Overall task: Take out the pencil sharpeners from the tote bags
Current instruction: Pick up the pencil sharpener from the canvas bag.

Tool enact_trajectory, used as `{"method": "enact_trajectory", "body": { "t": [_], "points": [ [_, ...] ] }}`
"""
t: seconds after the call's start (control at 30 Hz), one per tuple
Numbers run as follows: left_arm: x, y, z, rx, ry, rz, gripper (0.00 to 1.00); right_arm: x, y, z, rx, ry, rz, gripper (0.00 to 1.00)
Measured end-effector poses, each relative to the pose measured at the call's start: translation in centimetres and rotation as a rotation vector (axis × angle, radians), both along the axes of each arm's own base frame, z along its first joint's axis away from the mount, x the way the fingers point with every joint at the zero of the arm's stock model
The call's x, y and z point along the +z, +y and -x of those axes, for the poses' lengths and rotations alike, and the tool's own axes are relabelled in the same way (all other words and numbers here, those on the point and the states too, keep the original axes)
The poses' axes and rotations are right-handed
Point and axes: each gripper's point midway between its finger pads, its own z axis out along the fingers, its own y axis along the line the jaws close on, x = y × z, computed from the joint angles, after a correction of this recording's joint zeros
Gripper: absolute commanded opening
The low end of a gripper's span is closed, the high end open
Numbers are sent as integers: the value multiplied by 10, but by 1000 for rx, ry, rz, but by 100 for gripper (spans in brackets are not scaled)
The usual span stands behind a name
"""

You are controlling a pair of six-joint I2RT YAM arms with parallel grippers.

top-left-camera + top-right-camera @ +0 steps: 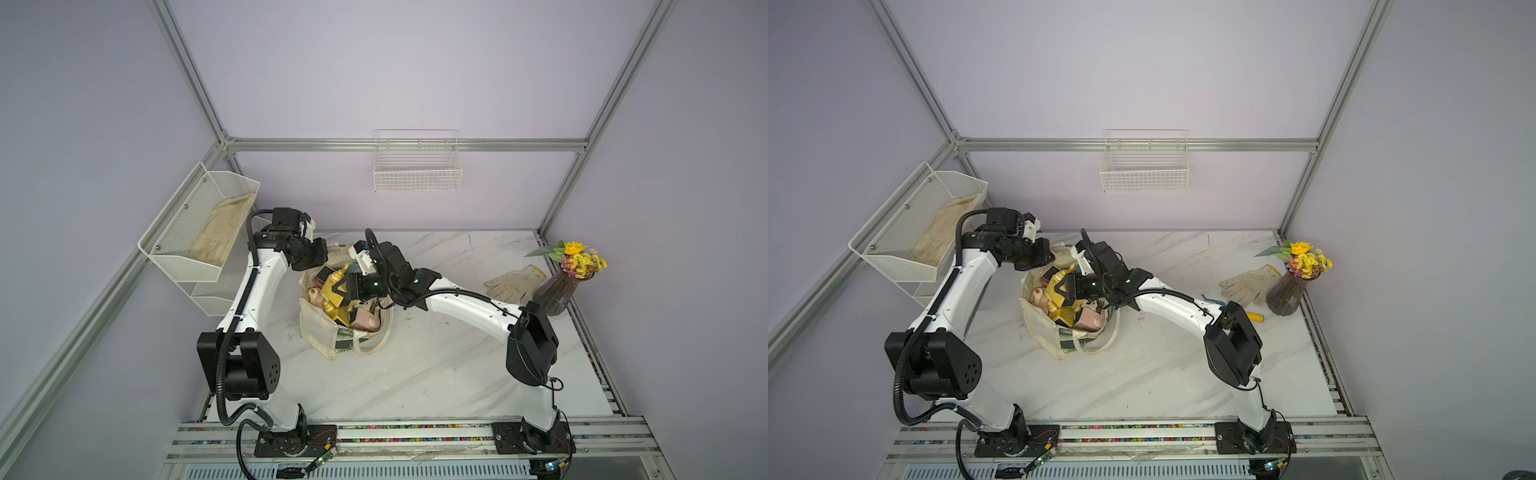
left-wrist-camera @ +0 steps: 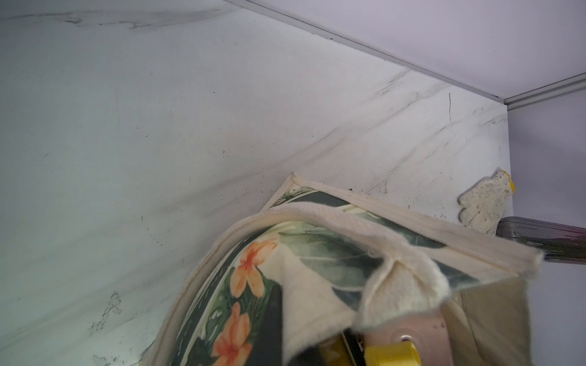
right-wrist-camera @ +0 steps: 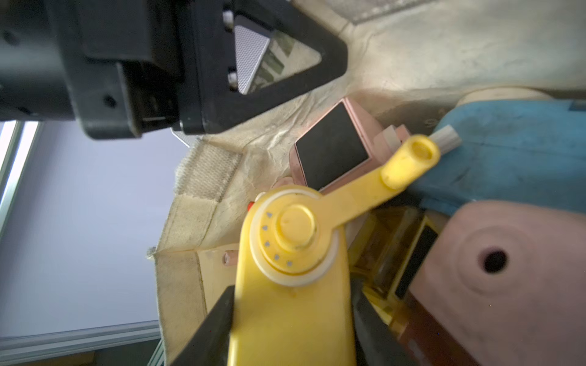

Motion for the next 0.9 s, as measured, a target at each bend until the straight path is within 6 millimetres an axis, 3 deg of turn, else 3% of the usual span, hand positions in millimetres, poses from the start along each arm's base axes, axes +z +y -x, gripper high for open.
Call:
{"method": "enact_trajectory", "body": {
  "t": [0.2,0.33,0.43,0.5,0.6,0.67,0.73,0.83,0.9],
  "points": [
    [1,-1,0,-3,-2,3,0,17,-12,-2,-11,-132,52,17],
    [1,-1,0,-3,-2,2,0,56,-40,-16,-61,-225,35,16],
    [1,-1,0,-2,-2,3,0,96,-92,-50,-177,-290,-3,16],
    [1,-1,0,-2,-2,3,0,121,-140,-84,-300,-340,-27,16],
    [1,-1,0,-2,-2,3,0,132,-202,-129,-475,-384,-18,16],
    [1,-1,0,-2,-2,3,0,120,-230,-155,-587,-391,28,16],
    [1,-1,0,-2,-2,3,0,97,-240,-175,-666,-382,87,15],
    [1,-1,0,-2,-2,3,0,34,-238,-209,-735,-343,208,13],
    [1,-1,0,-2,-2,3,0,-22,-236,-227,-761,-304,302,13]
  ]
}}
